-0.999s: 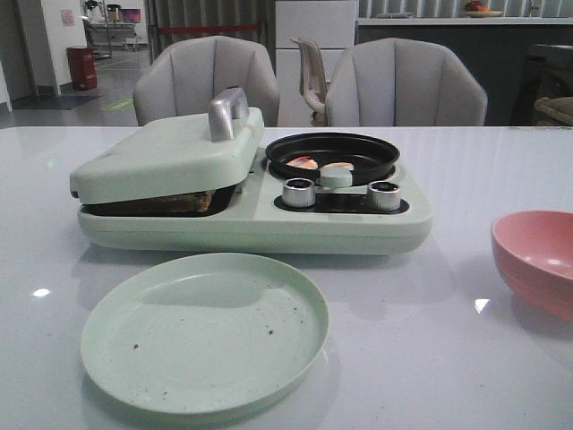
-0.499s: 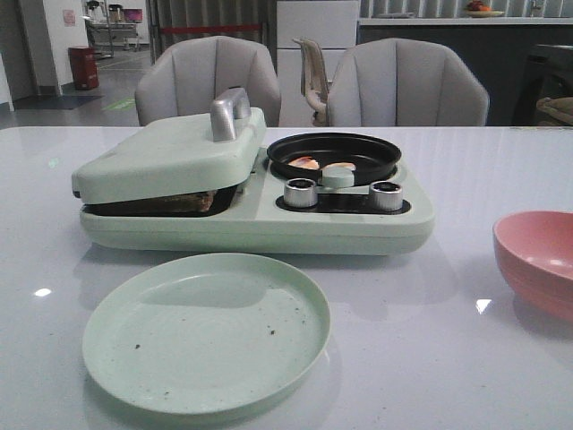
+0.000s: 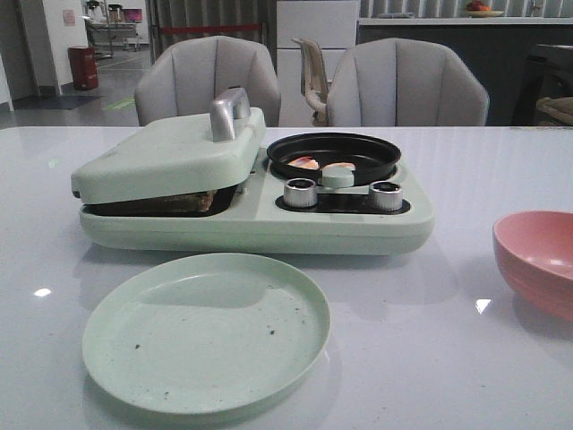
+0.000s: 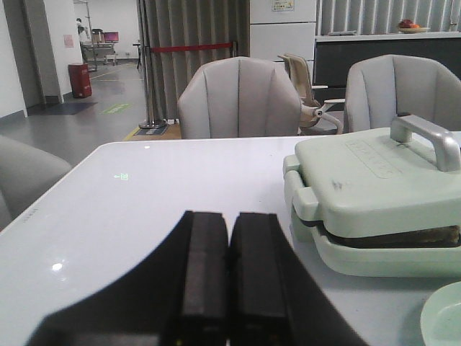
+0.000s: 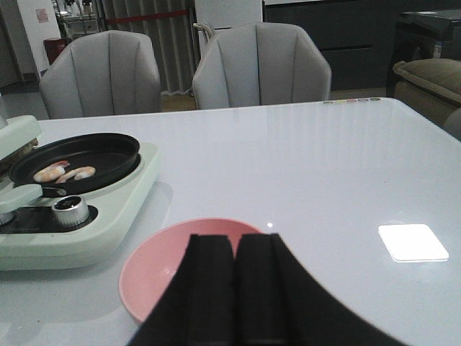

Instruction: Make breakfast with bread and shrimp

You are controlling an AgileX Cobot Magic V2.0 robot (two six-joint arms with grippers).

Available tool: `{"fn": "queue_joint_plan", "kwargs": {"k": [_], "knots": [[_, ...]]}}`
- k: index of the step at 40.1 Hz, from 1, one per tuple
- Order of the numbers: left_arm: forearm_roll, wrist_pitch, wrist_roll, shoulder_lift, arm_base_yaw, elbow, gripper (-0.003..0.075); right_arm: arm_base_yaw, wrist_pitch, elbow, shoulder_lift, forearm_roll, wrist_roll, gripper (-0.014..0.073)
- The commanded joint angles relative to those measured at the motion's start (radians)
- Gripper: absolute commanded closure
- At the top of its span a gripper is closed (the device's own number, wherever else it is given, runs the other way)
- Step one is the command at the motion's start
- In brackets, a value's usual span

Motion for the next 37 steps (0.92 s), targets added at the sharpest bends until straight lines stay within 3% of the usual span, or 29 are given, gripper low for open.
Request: {"fn": "queue_joint_plan", "kwargs": {"k": [1, 37], "knots": [[0.000, -0.087, -0.005, -0.020, -0.002, 0.007, 0.0619, 0.004, -0.092, -0.017, -0.024, -0.001, -0.010, 0.0559], [0.000, -0.087, -0.005, -0.020, -0.002, 0.007, 0.0619, 0.015, -0.091, -0.017, -0.023, -0.001, -0.010, 0.0559]]}}
